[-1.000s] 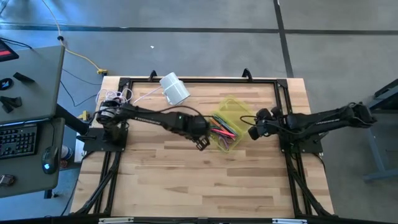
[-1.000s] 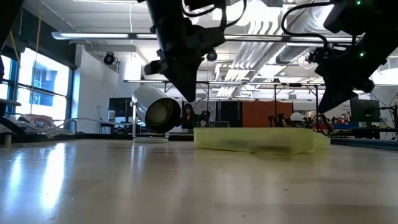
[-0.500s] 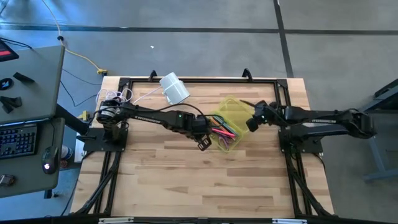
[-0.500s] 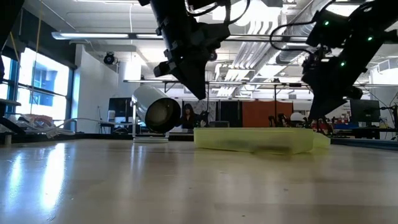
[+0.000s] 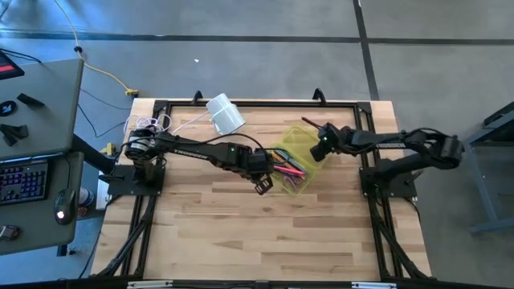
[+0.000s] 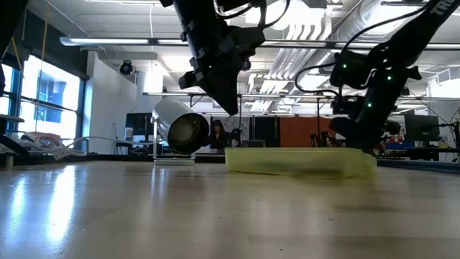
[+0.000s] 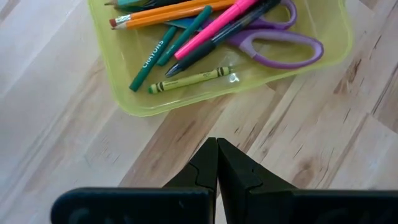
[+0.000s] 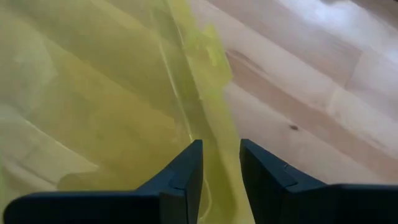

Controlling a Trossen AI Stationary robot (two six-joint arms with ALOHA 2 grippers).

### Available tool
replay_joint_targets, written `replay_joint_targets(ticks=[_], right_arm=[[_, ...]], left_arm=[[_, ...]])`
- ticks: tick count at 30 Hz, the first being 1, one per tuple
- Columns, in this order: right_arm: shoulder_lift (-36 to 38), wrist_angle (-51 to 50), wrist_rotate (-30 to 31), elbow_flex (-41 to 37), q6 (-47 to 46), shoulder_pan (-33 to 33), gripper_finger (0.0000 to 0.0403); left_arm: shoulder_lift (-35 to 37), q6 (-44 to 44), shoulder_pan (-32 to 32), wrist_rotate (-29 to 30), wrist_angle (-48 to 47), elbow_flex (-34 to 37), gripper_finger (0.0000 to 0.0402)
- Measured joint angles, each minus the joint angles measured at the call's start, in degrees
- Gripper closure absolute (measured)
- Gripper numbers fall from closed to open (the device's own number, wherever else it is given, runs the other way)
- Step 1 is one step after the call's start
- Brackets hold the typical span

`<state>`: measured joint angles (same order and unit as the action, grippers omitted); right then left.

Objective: Pick & place school supplies into a supply box
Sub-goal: Close the supply box

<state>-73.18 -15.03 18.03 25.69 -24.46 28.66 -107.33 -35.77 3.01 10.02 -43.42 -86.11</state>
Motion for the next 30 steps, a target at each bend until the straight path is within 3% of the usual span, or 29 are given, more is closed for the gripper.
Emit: replay_joint_targets(ticks=[15, 24, 30], right_arm=[[-0.4, 3.6, -2.7, 0.7, 9.0, 1.9, 0.0309], [-0.4, 5.1, 2.1, 0.7, 12.0, 4.9, 0.0309], [-0.4, 5.5, -5.8, 0.7, 11.5, 7.8, 0.0309]], left_arm=[[0.0, 1.0, 0.0, 0.0, 0.0, 0.0, 0.0357], [0.0, 1.0, 0.0, 0.2, 0.4, 0.0, 0.0357], [0.0, 1.0, 0.0, 0.1, 0.4, 0.0, 0.0357]])
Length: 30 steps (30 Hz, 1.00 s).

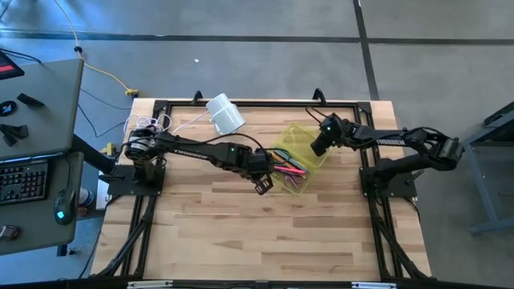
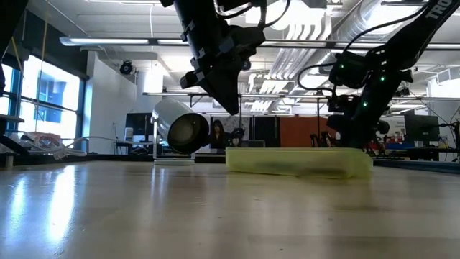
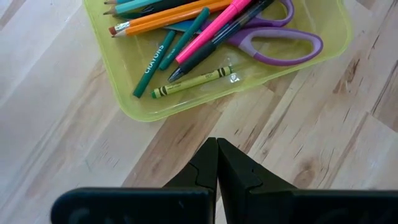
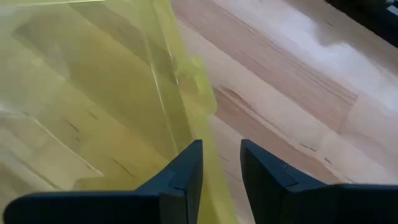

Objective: Pick & place school supplies into a supply box
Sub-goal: Close the supply box

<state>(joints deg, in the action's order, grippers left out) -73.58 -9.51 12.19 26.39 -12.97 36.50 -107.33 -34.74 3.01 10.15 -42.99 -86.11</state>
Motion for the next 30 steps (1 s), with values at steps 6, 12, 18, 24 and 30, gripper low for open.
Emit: replay_joint_targets(ticks=[6, 12, 18, 24, 30], right_arm=[[-1.3, 0.5, 1.5, -0.5, 0.1, 0.0, 0.0309], [-5.3, 3.7, 1.5, -1.7, 1.4, 0.0, 0.0309], [-5.9, 6.8, 1.2, -1.8, 2.8, -0.1, 0.0349], [-5.9, 7.2, 0.9, -1.8, 5.5, -0.2, 0.0391], [-5.9, 7.0, 6.2, -1.8, 7.7, -2.1, 0.0398]], left_arm=[[0.0, 0.0, 0.0, 0.0, 0.0, 0.0, 0.0357], [0.0, 0.0, 0.0, -2.3, 0.1, 0.0, 0.0357], [-1.9, -0.2, 1.9, -9.7, 0.4, 0.1, 0.0357], [-7.1, -0.7, 4.3, -12.5, 5.7, 0.1, 0.0357], [-11.3, -1.6, 3.0, -17.2, 14.0, 0.1, 0.0357]])
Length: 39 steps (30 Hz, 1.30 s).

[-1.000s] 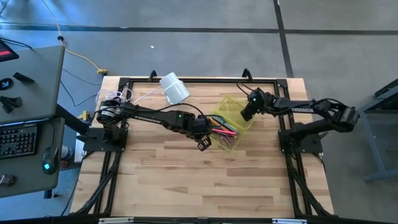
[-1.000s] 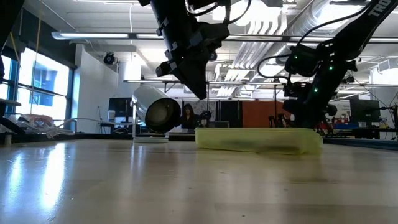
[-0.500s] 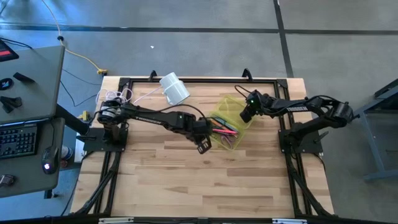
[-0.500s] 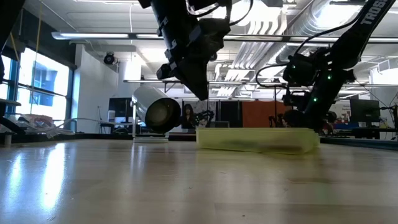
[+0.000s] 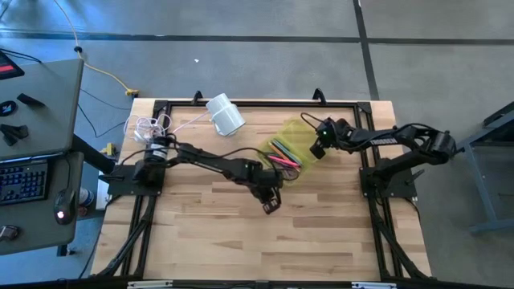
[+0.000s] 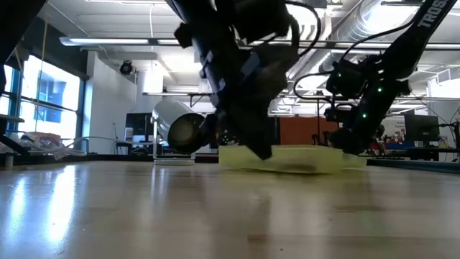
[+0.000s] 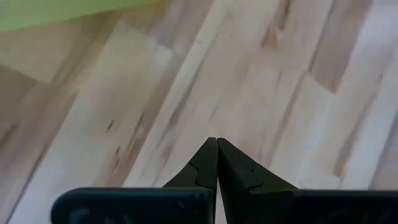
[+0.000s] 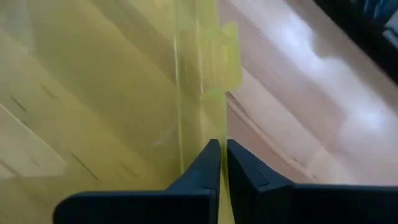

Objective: Pick & place school supplies into a supply box
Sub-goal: Close the supply box

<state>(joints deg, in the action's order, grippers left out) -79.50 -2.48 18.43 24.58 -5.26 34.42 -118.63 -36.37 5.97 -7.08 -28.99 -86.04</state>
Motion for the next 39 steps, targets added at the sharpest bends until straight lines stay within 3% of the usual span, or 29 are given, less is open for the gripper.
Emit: replay_joint_targets(ticks=[7, 18, 31, 39], right_arm=[[0.6, 0.0, 7.0, 0.0, 0.2, -7.6, 0.04], [2.8, -1.6, 24.6, 0.0, -0.3, -20.2, 0.04], [9.9, -1.6, 34.7, 0.1, 1.6, -32.3, 0.0402], [12.8, 1.9, 34.9, 0.1, 1.7, -37.8, 0.0395]], left_arm=[[-0.9, 0.0, -2.5, -0.9, -2.4, 0.0, 0.0357], [-0.9, 0.1, -5.4, 0.6, -4.1, 0.0, 0.0357], [-0.9, 0.1, -5.6, 0.5, -4.0, 0.0, 0.0357], [-0.9, -0.1, -5.5, -0.1, -1.2, 0.0, 0.0357]])
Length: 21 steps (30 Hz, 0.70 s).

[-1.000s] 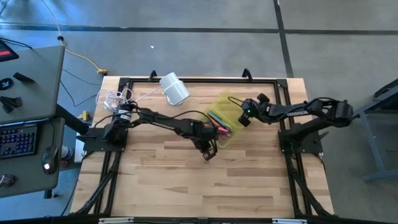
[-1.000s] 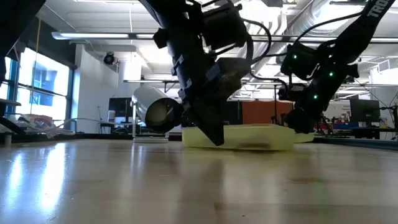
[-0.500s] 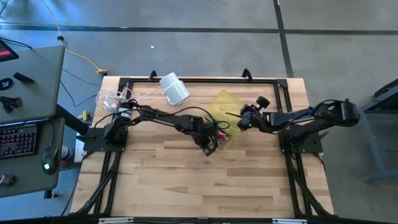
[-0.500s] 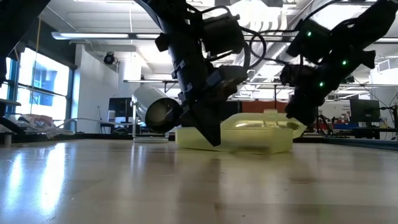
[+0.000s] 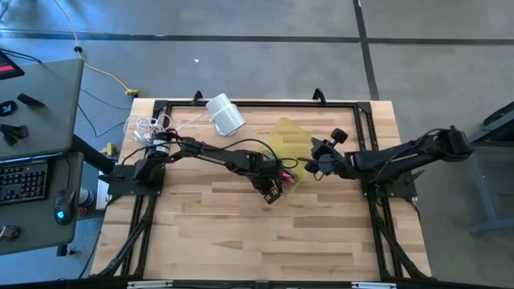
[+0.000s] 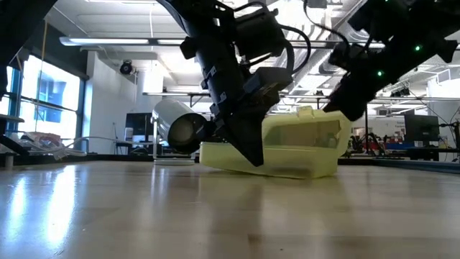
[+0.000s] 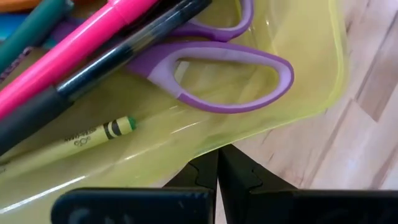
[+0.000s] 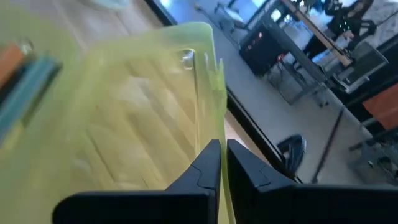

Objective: Pick & place school supplies into a supply box
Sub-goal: Close the supply box

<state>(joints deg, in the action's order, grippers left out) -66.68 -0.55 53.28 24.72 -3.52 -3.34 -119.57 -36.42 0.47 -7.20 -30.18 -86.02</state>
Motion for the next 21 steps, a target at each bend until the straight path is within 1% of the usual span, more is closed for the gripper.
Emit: replay_joint_targets(ticks=[4, 8, 13, 17, 21], right_arm=[[1.0, 3.6, 0.0, 0.1, 1.0, -2.4, 0.0394], [1.1, 8.0, -1.5, 0.2, 3.8, -5.2, 0.0381], [1.0, 12.3, -3.2, 0.2, 4.1, -9.1, 0.0349], [1.0, 13.7, -5.8, 0.2, 5.1, -12.5, 0.032], [0.7, 14.5, -5.8, -0.1, 4.9, -15.6, 0.0297]], left_arm=[[0.0, 0.0, 0.0, 0.0, 0.4, 0.0, 0.0357], [0.0, 0.1, 0.0, 0.1, 0.5, 0.0, 0.0357], [0.0, 0.2, 0.0, 1.4, 1.2, -0.1, 0.0357], [0.0, 0.2, -0.2, 2.3, 2.1, -0.1, 0.0357], [0.0, 0.2, -0.2, 3.5, 2.9, -0.1, 0.0357]])
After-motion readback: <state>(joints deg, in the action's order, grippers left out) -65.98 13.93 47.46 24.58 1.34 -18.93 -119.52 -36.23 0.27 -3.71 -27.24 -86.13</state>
